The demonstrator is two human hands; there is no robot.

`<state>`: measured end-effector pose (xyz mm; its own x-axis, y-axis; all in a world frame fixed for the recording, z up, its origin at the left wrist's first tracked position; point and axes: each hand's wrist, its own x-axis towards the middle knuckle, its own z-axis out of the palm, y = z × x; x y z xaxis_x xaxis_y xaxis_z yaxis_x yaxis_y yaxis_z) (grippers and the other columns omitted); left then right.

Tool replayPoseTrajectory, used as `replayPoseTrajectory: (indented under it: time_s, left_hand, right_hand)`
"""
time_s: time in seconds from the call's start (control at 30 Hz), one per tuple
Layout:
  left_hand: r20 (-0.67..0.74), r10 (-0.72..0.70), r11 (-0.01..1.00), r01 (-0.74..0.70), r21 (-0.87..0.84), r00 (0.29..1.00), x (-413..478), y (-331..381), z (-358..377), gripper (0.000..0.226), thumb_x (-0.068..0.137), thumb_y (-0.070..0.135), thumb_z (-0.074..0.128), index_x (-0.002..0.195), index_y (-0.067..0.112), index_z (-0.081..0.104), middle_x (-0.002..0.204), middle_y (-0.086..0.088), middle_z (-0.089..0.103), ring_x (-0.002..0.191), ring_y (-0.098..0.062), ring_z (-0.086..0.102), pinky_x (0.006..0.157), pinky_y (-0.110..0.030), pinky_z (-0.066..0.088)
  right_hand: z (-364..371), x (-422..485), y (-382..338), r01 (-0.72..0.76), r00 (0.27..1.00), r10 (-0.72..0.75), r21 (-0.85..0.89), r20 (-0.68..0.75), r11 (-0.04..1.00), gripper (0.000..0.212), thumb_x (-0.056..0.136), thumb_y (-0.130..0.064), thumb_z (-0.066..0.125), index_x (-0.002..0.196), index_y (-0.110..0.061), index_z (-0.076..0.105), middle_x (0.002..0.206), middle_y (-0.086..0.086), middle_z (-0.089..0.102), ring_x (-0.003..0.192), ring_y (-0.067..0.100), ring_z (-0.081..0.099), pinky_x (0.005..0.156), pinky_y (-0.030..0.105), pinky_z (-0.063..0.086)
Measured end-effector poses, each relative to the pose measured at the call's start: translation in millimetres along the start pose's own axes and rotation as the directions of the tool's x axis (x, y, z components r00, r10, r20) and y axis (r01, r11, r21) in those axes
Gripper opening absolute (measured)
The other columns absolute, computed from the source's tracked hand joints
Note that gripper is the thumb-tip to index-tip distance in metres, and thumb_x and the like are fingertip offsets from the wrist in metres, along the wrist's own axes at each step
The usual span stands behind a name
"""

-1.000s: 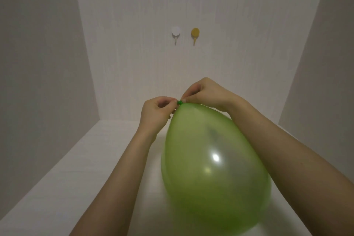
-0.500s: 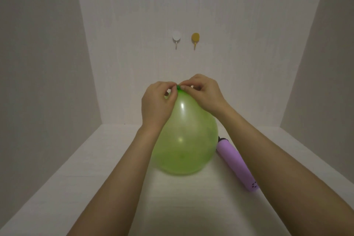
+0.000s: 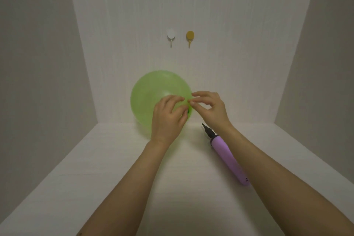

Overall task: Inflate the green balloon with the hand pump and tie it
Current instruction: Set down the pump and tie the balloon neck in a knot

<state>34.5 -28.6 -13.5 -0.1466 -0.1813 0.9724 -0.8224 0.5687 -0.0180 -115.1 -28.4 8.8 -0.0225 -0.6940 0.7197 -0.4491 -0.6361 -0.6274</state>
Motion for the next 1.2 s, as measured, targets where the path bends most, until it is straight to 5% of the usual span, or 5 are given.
replayPoseTrajectory:
  time_s: [0.27, 0.6, 0.77, 0.97, 1.2]
  left_hand:
    - [0.144, 0.007, 1.0, -0.004, -0.021, 0.99, -45.0, 7.7, 11.9, 0.013, 0.078, 0.021, 0.065, 0.069, 0.016, 0.073, 0.104, -0.002, 0.072, 0.119, -0.02, 0.049, 0.101, -0.046, 0.033]
    - [0.259, 0.193, 0.979, -0.204, 0.016, 0.946, -80.9, 18.5, 11.5, 0.011, 0.074, 0.024, 0.073, 0.064, 0.026, 0.069, 0.12, 0.001, 0.068, 0.128, -0.022, 0.045, 0.103, -0.054, 0.032]
    - [0.275, 0.251, 0.968, -0.244, -0.061, 0.928, -88.3, 17.3, 10.0, 0.011, 0.075, 0.019, 0.069, 0.065, 0.022, 0.07, 0.12, 0.001, 0.068, 0.127, -0.019, 0.047, 0.106, -0.051, 0.031]
    - [0.222, 0.293, 0.951, -0.261, -0.165, 0.93, -80.6, 19.9, 5.3, 0.017, 0.075, 0.028, 0.065, 0.089, 0.022, 0.074, 0.119, -0.002, 0.068, 0.123, -0.018, 0.051, 0.103, -0.047, 0.036]
    - [0.137, -0.087, 0.993, 0.075, 0.087, 0.987, -47.5, 17.6, 5.4, 0.043, 0.086, 0.039, 0.05, 0.128, 0.028, 0.048, 0.137, -0.007, 0.056, 0.133, -0.023, 0.039, 0.107, -0.047, 0.025]
  right_hand:
    - [7.4, -10.9, 24.0, -0.168, 0.984, 0.17, -0.048, 0.046, 0.985, 0.015, 0.086, -0.028, 0.067, 0.098, -0.024, 0.075, 0.104, -0.017, 0.061, 0.114, 0.011, 0.047, 0.076, 0.003, 0.034]
    - [10.6, -24.9, 42.6, -0.398, 0.907, 0.406, 0.089, -0.115, 0.913, 0.041, 0.09, -0.04, 0.055, 0.126, -0.02, 0.058, 0.126, -0.004, 0.053, 0.123, 0.018, 0.047, 0.103, 0.04, 0.042]
    - [13.1, -26.4, 44.0, -0.518, 0.848, 0.527, 0.121, -0.054, 0.847, 0.079, 0.079, -0.067, 0.042, 0.137, -0.015, 0.047, 0.139, 0.006, 0.05, 0.128, 0.022, 0.047, 0.108, 0.045, 0.038]
    - [13.4, -29.3, 43.3, -0.57, 0.812, 0.575, 0.072, -0.103, 0.818, 0.074, 0.085, -0.065, 0.038, 0.135, -0.012, 0.046, 0.133, 0.006, 0.054, 0.122, 0.024, 0.051, 0.104, 0.045, 0.041]
    - [10.9, -31.2, 40.2, -0.573, 0.799, 0.569, 0.041, -0.195, 0.819, 0.076, 0.085, -0.068, 0.031, 0.135, -0.012, 0.046, 0.136, 0.004, 0.05, 0.127, 0.024, 0.046, 0.106, 0.045, 0.037]
